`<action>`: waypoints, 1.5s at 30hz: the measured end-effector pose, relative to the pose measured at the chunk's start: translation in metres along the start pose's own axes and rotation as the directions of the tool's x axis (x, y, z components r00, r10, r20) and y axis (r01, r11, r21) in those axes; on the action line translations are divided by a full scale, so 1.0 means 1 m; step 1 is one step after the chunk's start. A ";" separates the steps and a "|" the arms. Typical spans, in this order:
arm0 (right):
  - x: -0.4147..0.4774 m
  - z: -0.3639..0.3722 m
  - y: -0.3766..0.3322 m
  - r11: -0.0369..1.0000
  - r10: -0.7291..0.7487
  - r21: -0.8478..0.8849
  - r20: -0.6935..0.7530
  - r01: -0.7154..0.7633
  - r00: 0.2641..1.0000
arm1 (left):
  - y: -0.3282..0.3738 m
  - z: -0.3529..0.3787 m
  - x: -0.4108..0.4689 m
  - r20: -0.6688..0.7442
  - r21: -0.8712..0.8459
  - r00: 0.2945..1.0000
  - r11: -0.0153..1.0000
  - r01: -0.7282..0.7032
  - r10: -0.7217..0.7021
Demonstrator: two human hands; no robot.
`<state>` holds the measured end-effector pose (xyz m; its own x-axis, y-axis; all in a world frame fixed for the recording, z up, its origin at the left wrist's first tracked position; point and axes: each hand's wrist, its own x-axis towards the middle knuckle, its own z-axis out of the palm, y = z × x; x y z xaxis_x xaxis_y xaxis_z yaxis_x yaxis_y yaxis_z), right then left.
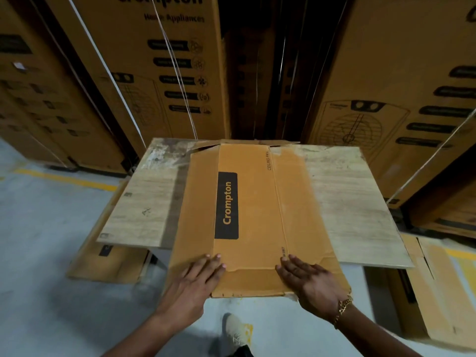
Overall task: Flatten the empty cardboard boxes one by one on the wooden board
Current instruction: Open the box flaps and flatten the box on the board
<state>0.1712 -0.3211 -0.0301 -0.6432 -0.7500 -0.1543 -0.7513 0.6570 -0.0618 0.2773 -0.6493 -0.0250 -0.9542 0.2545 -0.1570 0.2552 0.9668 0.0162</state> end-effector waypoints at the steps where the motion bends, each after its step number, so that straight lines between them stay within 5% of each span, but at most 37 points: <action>1: -0.003 0.004 -0.001 1.000 0.004 0.010 0.019 -0.004 1.000 | 0.000 0.005 -0.004 0.006 -0.009 1.000 1.000 -0.022 0.022; 8: -0.017 0.044 0.000 0.995 0.087 0.042 0.164 -0.095 0.983 | -0.012 0.042 -0.014 0.179 0.142 0.983 0.988 -0.057 0.031; 10: -0.017 0.050 0.005 0.976 0.194 0.067 0.188 -0.209 0.963 | -0.020 0.047 -0.015 0.203 0.095 0.972 0.991 0.097 -0.115; 13: -0.025 0.063 0.024 0.901 0.365 0.147 0.248 -0.407 0.897 | -0.036 0.055 -0.023 0.276 -0.068 0.863 0.888 0.456 -0.422; 15: -0.030 0.067 0.037 0.767 0.477 0.293 0.334 -0.571 0.813 | -0.039 0.065 -0.028 0.345 -0.387 0.785 0.684 0.619 -0.515; 17: -0.032 0.071 0.050 0.564 0.565 0.464 0.386 -0.683 0.729 | -0.033 0.062 -0.023 0.463 -0.634 0.703 0.352 0.688 -0.540; 21: -0.026 0.071 0.068 0.196 0.660 0.632 0.481 -0.750 0.578 | -0.031 0.055 0.000 0.701 -0.655 0.479 -0.210 0.726 -0.529; 22: -0.021 0.067 0.069 0.110 0.660 0.651 0.518 -0.751 0.545 | -0.032 0.052 0.003 0.734 -0.641 0.451 -0.297 0.708 -0.508; 26: -0.006 0.096 0.093 -0.120 0.607 0.685 0.624 -0.718 0.493 | -0.044 0.056 0.015 0.760 -0.630 0.431 -0.391 0.671 -0.486; 31: 0.009 0.129 0.111 -0.157 0.616 0.717 0.609 -0.679 0.500 | -0.050 0.076 0.047 0.717 -0.674 0.406 -0.417 0.610 -0.566; 37: 0.022 0.078 0.076 -0.093 0.721 0.749 0.505 -0.656 0.475 | -0.034 0.086 0.069 0.635 -0.651 0.214 -0.364 0.666 -0.743; 40: 0.023 0.078 0.062 -0.020 0.784 0.708 0.449 -0.706 0.429 | -0.013 0.073 0.070 0.489 -0.643 0.208 -0.189 0.742 -0.847; 43: 0.020 0.081 0.052 0.071 0.844 0.660 0.359 -0.748 0.397 | 0.004 0.062 0.060 0.265 -0.612 0.352 0.126 0.781 -0.898; 45: 0.017 0.076 0.050 0.117 0.874 0.618 0.307 -0.777 0.376 | 0.000 0.061 0.051 0.150 -0.588 0.392 0.237 0.774 -0.908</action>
<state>0.1341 -0.2953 -0.1112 -0.8534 0.3153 -0.4150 0.5030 0.7070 -0.4972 0.2379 -0.6374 -0.0935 -0.5822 -0.7814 -0.2246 -0.7694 0.4403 0.4628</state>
